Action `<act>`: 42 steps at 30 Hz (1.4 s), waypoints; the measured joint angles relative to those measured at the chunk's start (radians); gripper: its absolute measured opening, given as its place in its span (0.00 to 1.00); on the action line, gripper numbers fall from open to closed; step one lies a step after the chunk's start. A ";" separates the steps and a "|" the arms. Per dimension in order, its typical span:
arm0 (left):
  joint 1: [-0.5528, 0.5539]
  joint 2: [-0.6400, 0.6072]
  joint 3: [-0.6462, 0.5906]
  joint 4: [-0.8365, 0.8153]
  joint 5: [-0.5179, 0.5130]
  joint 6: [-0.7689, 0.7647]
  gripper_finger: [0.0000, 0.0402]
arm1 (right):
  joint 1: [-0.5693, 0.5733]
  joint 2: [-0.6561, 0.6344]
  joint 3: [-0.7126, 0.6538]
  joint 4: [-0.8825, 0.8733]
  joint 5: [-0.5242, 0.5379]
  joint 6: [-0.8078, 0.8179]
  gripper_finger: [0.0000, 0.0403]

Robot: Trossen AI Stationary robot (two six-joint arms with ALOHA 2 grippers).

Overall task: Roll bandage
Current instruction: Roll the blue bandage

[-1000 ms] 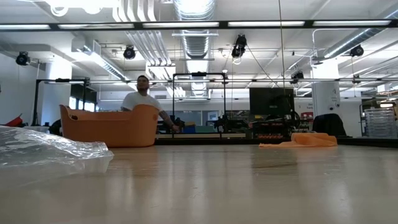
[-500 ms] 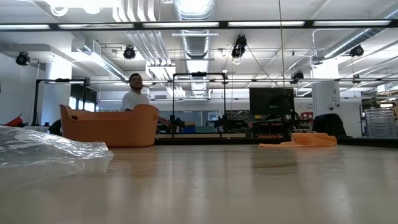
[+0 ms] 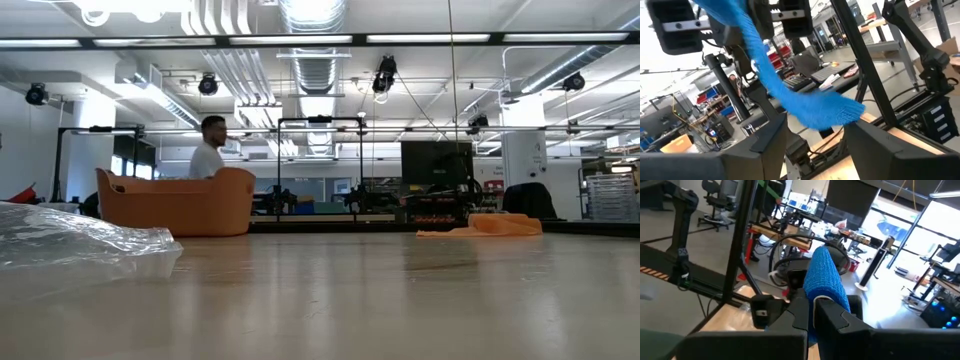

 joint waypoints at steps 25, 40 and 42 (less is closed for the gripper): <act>-0.037 -0.004 0.018 0.067 0.111 -0.024 0.02 | 0.000 0.000 0.000 -0.009 0.113 -0.097 0.01; -0.075 -0.004 0.087 0.285 0.086 -0.259 0.00 | -0.007 0.036 0.000 -0.155 0.132 -0.110 0.01; -0.074 -0.004 0.086 0.314 0.006 -0.268 0.00 | -0.007 0.050 0.000 -0.181 0.130 -0.078 0.01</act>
